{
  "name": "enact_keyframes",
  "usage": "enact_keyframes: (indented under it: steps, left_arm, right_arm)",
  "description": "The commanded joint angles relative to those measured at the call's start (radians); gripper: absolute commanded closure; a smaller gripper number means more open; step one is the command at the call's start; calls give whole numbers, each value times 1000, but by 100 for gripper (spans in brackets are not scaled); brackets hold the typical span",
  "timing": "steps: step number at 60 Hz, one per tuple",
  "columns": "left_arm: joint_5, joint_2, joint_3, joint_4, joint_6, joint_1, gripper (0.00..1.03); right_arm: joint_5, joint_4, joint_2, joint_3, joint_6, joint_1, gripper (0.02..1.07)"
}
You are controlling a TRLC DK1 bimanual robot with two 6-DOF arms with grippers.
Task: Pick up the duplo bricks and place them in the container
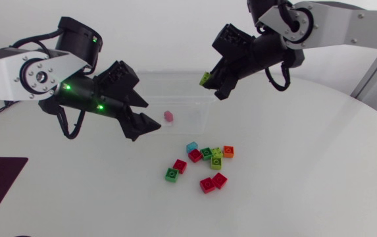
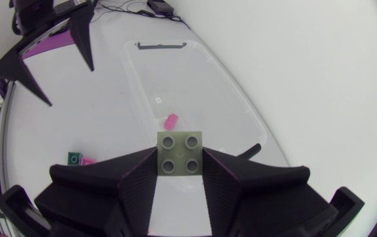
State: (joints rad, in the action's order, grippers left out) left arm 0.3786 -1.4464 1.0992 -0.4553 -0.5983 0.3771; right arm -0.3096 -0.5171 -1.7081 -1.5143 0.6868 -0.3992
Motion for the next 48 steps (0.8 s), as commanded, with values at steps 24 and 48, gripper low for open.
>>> enact_keyframes:
  steps: [24,48]
  left_arm:
    - [-256,-155,30,-180,299,174,8]
    - [-354,-284,53,-224,491,292,8]
  right_arm:
    - [67,63,-301,-274,-86,-59,82]
    - [164,157,-283,-248,-147,-93,6]
